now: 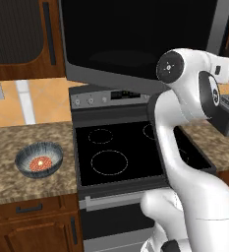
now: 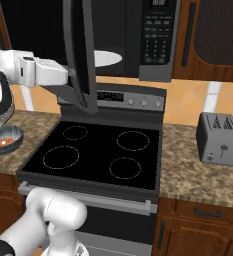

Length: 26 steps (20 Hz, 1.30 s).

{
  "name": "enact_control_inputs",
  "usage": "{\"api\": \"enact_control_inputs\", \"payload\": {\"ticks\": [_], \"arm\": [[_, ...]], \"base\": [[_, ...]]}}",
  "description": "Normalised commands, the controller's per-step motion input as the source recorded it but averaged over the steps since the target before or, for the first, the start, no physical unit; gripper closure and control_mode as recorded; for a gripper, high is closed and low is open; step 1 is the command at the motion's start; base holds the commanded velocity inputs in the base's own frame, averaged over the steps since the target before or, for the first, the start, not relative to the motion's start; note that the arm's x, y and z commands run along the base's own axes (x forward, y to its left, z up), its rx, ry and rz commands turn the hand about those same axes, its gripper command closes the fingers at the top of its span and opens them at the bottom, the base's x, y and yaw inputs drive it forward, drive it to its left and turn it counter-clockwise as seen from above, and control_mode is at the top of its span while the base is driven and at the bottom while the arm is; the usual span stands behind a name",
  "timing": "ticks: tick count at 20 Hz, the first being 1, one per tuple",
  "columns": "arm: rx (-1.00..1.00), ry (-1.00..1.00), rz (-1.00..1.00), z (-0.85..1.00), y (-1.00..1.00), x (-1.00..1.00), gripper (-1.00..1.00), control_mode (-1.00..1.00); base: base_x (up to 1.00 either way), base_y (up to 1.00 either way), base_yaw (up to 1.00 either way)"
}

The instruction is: Open the microwave, place the bowl with waffle inside the microwave, then close the microwave door and turn it on.

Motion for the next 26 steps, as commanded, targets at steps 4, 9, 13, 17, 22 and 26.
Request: {"api": "enact_control_inputs", "payload": {"ticks": [4,9,13,17,22,26], "arm": [[-0.01,-0.13,-0.15,-0.12,0.44,-1.0,1.0,-1.0],[0.0,-0.1,-0.06,-0.05,0.53,-1.0,1.0,-1.0],[-0.01,0.04,0.01,-0.16,0.57,-0.83,1.0,-1.0],[0.0,0.02,0.0,-0.21,0.36,-0.2,1.0,-1.0],[0.0,0.01,0.0,-0.11,0.26,-0.4,-1.0,-1.0],[0.0,-0.1,0.0,0.0,0.0,-0.63,-1.0,-1.0]], "base": [[0.0,0.0,0.0],[0.0,0.0,0.0],[0.0,0.0,0.0],[0.0,0.0,0.0],[0.0,0.0,0.0],[0.0,0.0,0.0]]}}
